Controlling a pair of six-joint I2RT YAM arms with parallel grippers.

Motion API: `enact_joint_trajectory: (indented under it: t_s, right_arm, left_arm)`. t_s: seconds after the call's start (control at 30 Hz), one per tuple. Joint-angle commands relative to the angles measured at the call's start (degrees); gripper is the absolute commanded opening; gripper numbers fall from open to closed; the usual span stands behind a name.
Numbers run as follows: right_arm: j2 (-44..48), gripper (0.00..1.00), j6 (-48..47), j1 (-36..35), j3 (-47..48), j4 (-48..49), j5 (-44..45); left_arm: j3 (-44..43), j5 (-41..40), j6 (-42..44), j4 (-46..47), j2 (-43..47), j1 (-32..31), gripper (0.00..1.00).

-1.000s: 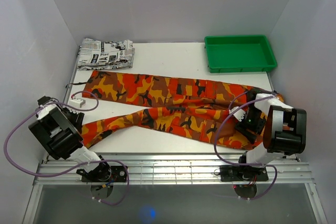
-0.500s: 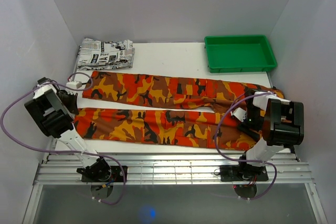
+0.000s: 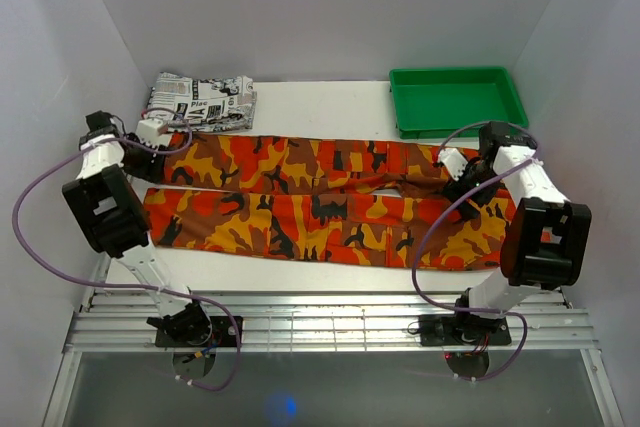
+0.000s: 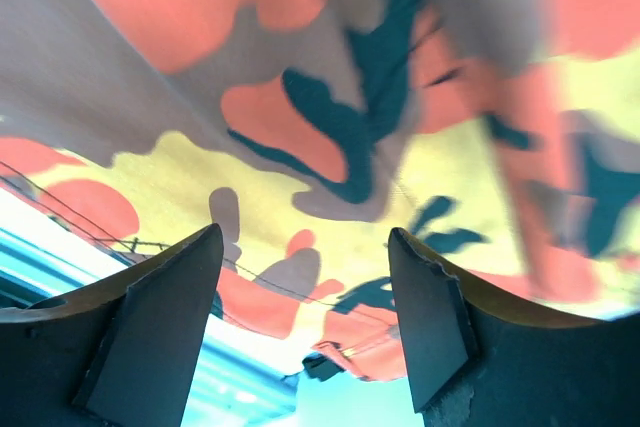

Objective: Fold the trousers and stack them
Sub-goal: Flatten the trousers out

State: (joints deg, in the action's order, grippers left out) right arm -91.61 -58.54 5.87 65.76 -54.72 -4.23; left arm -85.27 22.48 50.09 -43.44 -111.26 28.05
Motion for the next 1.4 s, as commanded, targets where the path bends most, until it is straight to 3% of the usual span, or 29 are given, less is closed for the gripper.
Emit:
enact_joint_trajectory:
  t_s: [0.0,0.27,0.43,0.7,0.93,1.0,1.1,1.23,1.27,1.33,1.37]
  right_arm:
    - [2.4,0.72,1.4,-0.1,3.7,-2.8,-7.0]
    - [-9.1,0.70,9.4,-0.1,3.3,7.7,1.4]
    - [-11.8,0.70,8.1,-0.1,-1.1,14.7,7.5]
    - [-6.3,0.68,4.7,-1.5,-14.2,15.9,5.5]
    - [-0.1,0.65,4.1,-4.0,-14.8,7.6,-1.2]
    - [2.4,0.65,2.4,-4.0,-13.9,5.0,-2.8]
    - [4.7,0.67,2.3,-4.0,-9.1,1.2,-5.2]
    - [3.8,0.71,4.7,-3.8,4.9,-1.9,-10.1]
    - [3.1,0.72,5.4,-3.6,11.3,-1.9,-10.4]
    - [-0.9,0.75,6.9,-2.9,17.5,-1.9,-11.1]
    - [-4.5,0.75,7.3,-2.7,23.0,-1.9,-10.8]
  left_arm:
    - [-4.3,4.7,-5.9,3.9,2.6,-5.4,0.70]
    - [-5.2,2.0,-13.2,8.4,-6.1,-8.7,0.63]
    - [4.8,-2.3,-11.0,8.5,-4.1,-6.7,0.50]
    - [15.7,-2.8,-4.2,5.3,2.5,3.6,0.48]
    - [16.9,-3.0,-1.0,2.9,5.4,8.3,0.48]
    - [15.1,-2.5,-1.0,2.1,5.4,8.7,0.51]
    - [11.8,1.8,-0.6,-0.7,5.7,8.7,0.65]
    - [4.0,14.3,2.0,-6.0,9.1,7.8,0.78]
    - [2.8,17.4,2.1,-6.5,10.6,7.5,0.87]
    - [0.5,20.4,2.5,-6.5,11.7,6.6,0.98]
    - [-0.9,21.6,2.4,-5.0,12.0,6.3,0.98]
